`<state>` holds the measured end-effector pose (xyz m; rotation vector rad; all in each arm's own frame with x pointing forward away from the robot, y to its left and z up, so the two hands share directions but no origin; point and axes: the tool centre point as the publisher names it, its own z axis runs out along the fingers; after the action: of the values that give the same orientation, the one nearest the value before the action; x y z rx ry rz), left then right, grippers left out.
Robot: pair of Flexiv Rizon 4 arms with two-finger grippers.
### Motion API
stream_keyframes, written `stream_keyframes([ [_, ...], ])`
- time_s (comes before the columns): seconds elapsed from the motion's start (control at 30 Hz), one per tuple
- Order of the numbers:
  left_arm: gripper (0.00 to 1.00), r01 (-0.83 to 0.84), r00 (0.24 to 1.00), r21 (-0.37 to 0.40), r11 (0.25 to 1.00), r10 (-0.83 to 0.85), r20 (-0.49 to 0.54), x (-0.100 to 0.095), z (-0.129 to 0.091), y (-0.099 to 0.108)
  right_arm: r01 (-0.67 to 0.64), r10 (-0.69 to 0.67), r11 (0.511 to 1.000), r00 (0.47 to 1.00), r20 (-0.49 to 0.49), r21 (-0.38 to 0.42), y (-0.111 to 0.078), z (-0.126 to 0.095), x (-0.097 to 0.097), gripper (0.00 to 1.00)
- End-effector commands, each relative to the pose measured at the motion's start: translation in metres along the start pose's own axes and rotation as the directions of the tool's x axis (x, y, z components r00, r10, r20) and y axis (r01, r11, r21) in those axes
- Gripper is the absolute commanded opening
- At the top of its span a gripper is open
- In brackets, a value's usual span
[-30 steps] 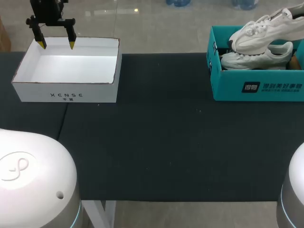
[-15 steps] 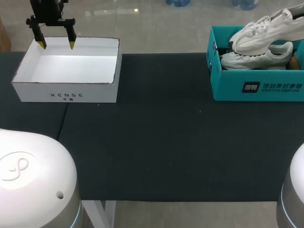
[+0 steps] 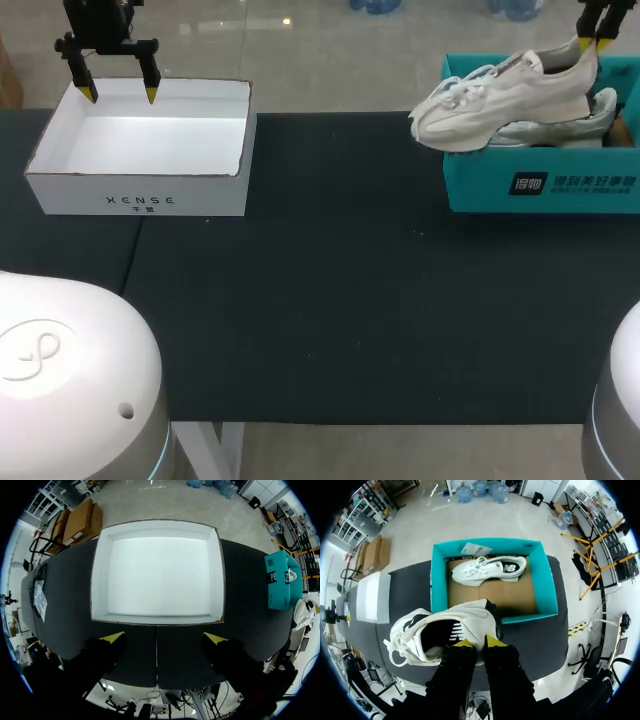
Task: Take the shoe out of the shoebox, open the shoe tongue, remove and reinsert the insole, then place the shoe into the shoebox
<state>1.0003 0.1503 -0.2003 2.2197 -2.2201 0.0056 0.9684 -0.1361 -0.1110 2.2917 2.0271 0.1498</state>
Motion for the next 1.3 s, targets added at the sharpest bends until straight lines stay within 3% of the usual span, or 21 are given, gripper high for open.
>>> stream_keyframes([
  [0.03,1.0,0.0,1.0,-0.001,1.0,0.0,0.002,0.0,0.0,0.0,-0.009,0.01,0.993,1.0,0.001,-0.114,-0.075,0.003,0.027,0.0],
  [0.37,1.0,0.0,1.0,-0.001,1.0,0.0,0.002,0.0,0.0,0.0,-0.011,0.01,0.996,1.0,-0.008,-0.089,-0.148,0.01,0.083,0.0],
  [0.67,1.0,0.0,1.0,-0.001,1.0,0.0,0.002,0.0,0.0,0.0,-0.029,0.027,0.999,0.998,-0.065,-0.041,-0.194,0.025,0.116,0.0],
  [0.87,1.0,0.0,1.0,-0.001,1.0,0.0,0.002,0.0,0.0,0.0,-0.044,0.044,0.999,0.995,-0.085,0.005,-0.204,0.036,0.125,0.0],
  [1.3,1.0,0.0,1.0,-0.001,1.0,0.0,0.002,0.0,0.0,0.0,-0.044,0.044,0.999,0.995,-0.085,0.005,-0.204,0.036,0.125,0.0],
])
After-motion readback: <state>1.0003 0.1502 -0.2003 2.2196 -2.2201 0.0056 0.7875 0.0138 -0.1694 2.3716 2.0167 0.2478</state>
